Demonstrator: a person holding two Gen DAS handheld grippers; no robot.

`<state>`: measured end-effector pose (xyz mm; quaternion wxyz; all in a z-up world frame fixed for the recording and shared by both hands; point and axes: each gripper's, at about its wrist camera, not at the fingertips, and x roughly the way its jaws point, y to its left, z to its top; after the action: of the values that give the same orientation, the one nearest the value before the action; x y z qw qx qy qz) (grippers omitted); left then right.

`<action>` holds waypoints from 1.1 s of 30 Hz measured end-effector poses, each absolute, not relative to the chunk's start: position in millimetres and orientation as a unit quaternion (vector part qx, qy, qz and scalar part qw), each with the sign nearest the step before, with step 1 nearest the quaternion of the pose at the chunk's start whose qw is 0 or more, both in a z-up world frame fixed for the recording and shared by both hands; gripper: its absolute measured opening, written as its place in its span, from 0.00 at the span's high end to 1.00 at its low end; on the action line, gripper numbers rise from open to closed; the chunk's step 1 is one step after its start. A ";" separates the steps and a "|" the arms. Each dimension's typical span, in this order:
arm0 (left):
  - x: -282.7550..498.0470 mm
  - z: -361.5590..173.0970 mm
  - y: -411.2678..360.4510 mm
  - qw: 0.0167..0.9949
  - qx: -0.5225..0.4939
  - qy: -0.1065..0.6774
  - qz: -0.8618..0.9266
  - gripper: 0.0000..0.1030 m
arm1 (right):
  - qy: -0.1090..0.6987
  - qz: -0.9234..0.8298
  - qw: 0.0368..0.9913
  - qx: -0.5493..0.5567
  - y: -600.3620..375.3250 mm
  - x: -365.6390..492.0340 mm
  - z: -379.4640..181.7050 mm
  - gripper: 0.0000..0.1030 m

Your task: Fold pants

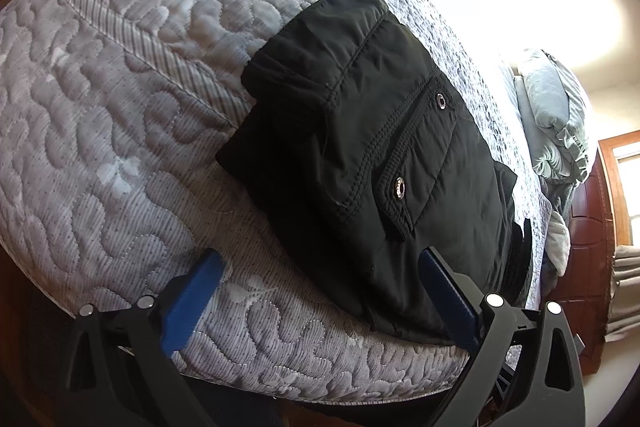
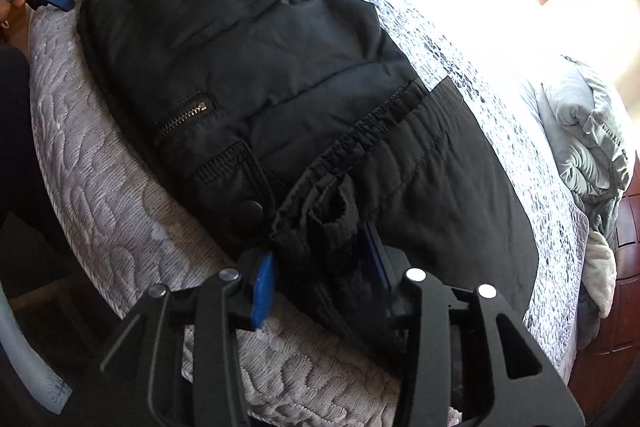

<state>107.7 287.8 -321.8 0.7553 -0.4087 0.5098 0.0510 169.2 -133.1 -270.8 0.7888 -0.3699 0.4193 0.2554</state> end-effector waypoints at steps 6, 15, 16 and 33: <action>109.3 -321.4 286.8 0.754 -0.413 0.509 0.053 0.04 | 0.423 0.290 0.792 -0.331 -139.5 145.9 -237.2 0.26; 103.8 -322.6 289.7 0.754 -0.427 0.496 0.055 0.04 | 0.473 0.268 0.825 -0.157 -201.2 203.0 -189.1 0.45; 103.7 -322.5 288.7 0.755 -0.425 0.496 0.056 0.04 | 0.482 0.256 0.823 -0.158 -202.2 213.3 -195.0 0.47; 103.5 -324.4 286.9 0.757 -0.439 0.477 0.077 0.04 | 0.528 0.328 0.754 -0.212 -160.8 249.4 -222.0 0.66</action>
<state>103.5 286.9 -324.4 0.7571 -0.4394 0.4772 0.0772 249.4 -160.8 -222.0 0.7540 -0.2119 0.5281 0.3282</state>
